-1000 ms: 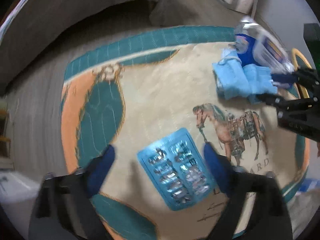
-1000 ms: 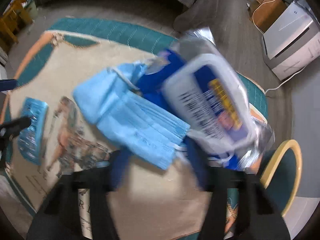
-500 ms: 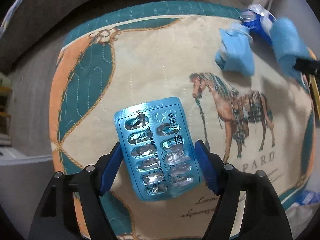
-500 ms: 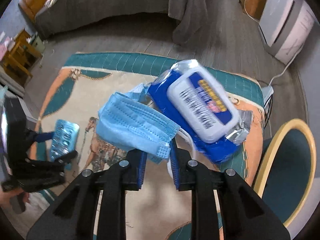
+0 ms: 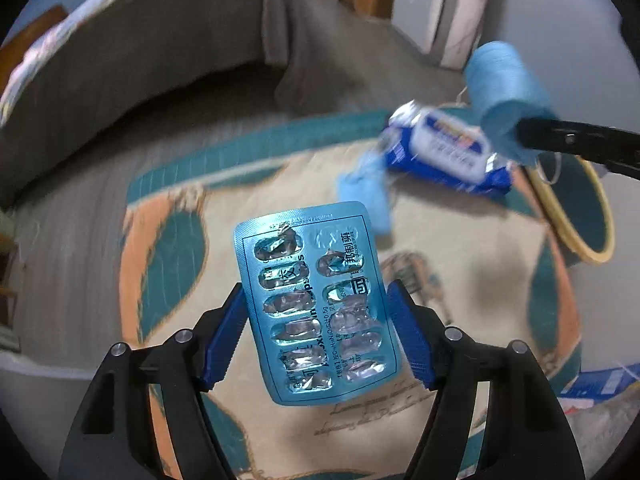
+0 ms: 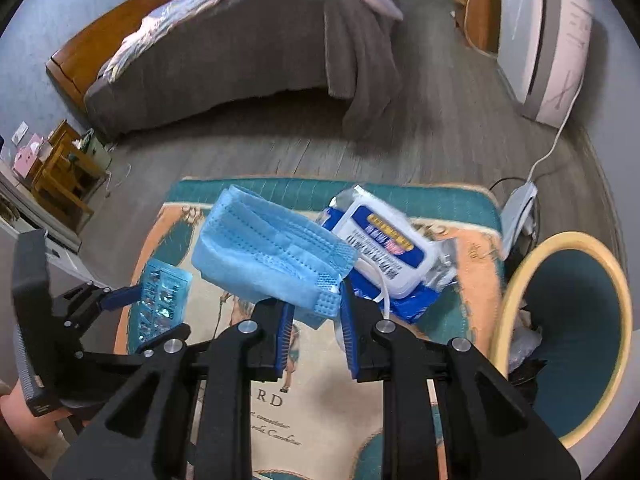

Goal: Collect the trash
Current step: 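Carry the blister pack toward the bin with the left tool while the right tool carries the mask over it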

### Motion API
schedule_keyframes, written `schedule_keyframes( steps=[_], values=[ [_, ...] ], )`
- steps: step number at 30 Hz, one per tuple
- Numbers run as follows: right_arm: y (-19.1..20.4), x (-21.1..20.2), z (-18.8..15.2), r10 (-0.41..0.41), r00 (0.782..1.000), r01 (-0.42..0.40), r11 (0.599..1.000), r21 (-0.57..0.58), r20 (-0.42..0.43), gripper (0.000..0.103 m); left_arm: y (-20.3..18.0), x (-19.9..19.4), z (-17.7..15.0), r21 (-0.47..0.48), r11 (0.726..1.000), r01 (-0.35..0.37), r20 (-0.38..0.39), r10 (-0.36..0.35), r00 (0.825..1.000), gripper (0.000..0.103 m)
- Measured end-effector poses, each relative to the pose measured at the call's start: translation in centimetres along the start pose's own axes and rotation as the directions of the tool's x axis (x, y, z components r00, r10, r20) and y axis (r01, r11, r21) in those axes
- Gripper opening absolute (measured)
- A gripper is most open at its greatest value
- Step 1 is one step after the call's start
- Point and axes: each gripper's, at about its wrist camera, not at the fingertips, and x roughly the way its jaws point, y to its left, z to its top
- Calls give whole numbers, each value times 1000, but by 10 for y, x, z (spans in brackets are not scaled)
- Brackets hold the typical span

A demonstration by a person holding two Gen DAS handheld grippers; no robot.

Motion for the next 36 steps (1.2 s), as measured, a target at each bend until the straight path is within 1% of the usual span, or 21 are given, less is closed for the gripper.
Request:
schedule_keyframes(
  steps=[2,6,14,24,30,34,36],
  values=[
    [-6,-5,0,-18,1000,18,1000,16,14,21,-8,-11,9,17,1000,13,39,-14,999,71],
    [-24,-13,-7,-53,999,52,997,58,6,21,-22,-18,19,37,999,27,74,-30,997,71],
    [-64,-32,-23,-107,994,105,989,108,10,21,-58,-14,29,115,993,19,89,-29,996,71],
    [-123,-51,-48,-177,984,176,970,169,-9,21,-111,-8,41,191,981,48,97,-67,993,71],
    [-166,-62,-64,-211,977,211,942,261,-28,21,-147,-6,42,263,963,59,107,-90,990,71],
    [-200,-65,-76,-221,974,223,904,364,-46,21,-163,-5,38,293,953,82,105,-118,988,71],
    [-210,-65,-80,-210,977,209,888,408,-43,21,-171,-6,34,314,945,87,105,-125,987,71]
  ],
)
